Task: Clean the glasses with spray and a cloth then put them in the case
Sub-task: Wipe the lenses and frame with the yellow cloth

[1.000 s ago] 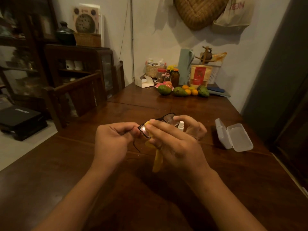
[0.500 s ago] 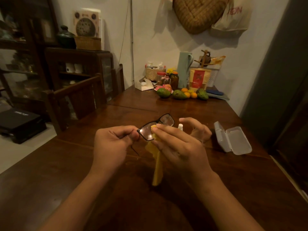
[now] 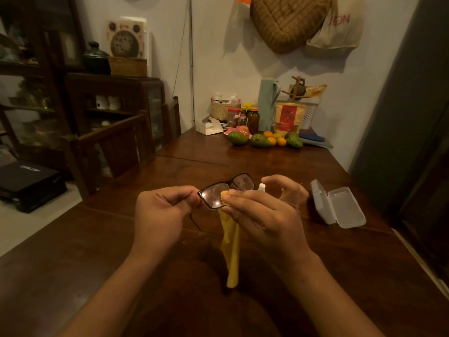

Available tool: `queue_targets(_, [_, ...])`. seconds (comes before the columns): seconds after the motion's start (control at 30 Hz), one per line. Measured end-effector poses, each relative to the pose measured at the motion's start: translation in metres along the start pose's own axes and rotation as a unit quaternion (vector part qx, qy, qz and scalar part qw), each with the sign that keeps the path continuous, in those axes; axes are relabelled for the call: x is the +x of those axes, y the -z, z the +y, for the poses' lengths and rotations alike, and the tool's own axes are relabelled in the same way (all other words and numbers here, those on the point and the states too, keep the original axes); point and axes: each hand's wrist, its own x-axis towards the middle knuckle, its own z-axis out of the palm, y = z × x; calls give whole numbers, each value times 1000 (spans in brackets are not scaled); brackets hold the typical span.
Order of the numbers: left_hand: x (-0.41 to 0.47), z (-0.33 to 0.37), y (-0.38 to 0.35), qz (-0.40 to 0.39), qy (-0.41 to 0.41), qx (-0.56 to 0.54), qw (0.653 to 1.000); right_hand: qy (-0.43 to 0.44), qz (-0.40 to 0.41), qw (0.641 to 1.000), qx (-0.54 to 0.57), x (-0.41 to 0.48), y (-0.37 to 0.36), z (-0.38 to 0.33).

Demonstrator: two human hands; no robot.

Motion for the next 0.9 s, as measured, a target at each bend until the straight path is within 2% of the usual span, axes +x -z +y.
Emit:
queue_targets(0.17, [-2,1,-1,-4,-9,4,1000,36,42,997,-61,6,0,-12])
queue_targets(0.47, [-5,5,-4,-9,-3,4,1000,105,30,991,-78,4,0,-15])
queue_targets(0.67, [-4,6,-3,-7,-10,14,1000,103,93,987,-86,5,5,-10])
queue_targets(0.9, [-3,5,-2,-5,-19,-1,1000,105,58,990,-78,1,-2,-11])
